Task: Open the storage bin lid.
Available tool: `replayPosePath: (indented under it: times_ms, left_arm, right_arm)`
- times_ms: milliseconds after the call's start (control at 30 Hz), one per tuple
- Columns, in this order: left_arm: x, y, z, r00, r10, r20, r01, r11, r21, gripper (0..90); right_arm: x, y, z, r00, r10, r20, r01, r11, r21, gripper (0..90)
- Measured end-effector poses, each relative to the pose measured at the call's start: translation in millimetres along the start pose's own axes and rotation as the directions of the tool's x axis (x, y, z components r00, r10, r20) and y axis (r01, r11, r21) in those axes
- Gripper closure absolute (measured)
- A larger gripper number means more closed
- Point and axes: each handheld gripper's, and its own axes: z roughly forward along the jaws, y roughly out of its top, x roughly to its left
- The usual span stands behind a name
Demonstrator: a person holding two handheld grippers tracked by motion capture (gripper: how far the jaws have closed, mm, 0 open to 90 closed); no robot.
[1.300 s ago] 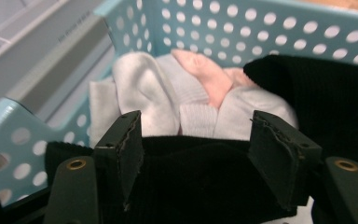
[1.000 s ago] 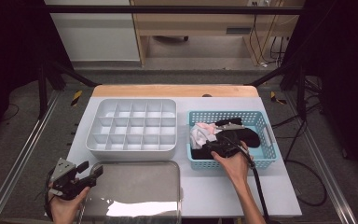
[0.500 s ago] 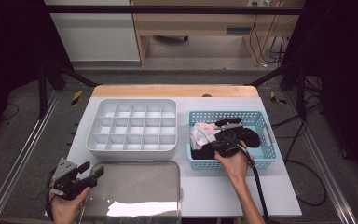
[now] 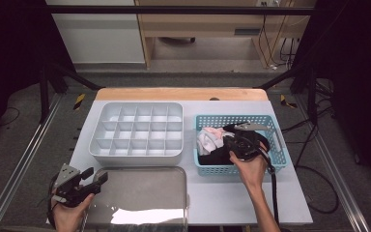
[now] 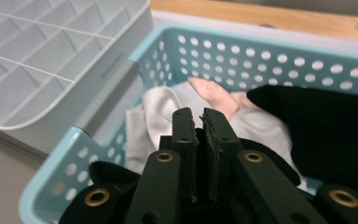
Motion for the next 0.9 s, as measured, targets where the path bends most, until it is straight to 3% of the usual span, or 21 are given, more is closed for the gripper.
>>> replayPosePath:
  times_ms: [167, 600, 900]
  left_arm:
    - [-0.4, 0.1, -0.3, 1.0000, 0.001, 0.000, -0.001, 1.0000, -0.001, 37.5]
    - [-1.0, 0.2, -0.2, 1.0000, 0.005, 0.000, -0.005, 1.0000, 0.001, 37.6]
    - [-1.4, 0.2, -0.3, 1.0000, 0.005, 0.002, -0.005, 1.0000, 0.000, 37.9]
  right_arm:
    - [9.1, 5.5, -2.9, 0.9992, -0.032, -0.025, 0.030, 0.999, -0.043, 83.8]
    - [15.6, 32.6, -8.0, 0.9992, -0.021, -0.035, 0.017, 0.994, -0.108, 84.1]
    - [19.7, 52.9, -29.9, 0.9969, -0.043, -0.067, 0.027, 0.976, -0.215, 84.4]
